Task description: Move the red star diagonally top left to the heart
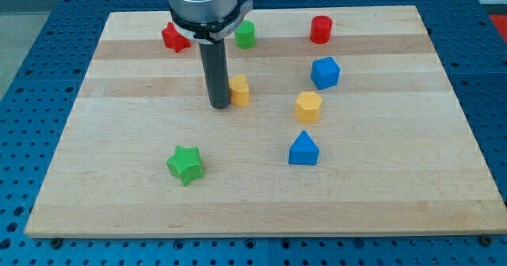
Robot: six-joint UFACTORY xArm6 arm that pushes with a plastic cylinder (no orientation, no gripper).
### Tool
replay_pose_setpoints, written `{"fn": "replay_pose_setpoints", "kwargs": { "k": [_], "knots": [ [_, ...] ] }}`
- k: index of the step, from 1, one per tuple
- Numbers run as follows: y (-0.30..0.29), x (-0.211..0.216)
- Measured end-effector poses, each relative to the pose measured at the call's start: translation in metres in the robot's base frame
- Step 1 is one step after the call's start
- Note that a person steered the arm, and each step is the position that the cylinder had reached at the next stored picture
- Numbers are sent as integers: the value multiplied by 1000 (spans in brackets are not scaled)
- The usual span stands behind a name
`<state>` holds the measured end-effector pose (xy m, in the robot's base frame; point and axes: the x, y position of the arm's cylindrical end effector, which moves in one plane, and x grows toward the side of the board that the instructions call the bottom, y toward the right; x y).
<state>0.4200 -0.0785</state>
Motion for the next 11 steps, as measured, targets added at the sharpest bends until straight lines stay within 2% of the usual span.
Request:
{"fn": "replay_pose_setpoints", "kwargs": {
  "k": [2, 4, 5, 6, 7, 9, 11],
  "knots": [
    [-98, -56],
    [-149, -143],
    [-137, -152],
    [-97, -197],
    [-95, -199],
    [-91, -163],
    [-91, -160]
  ]
}}
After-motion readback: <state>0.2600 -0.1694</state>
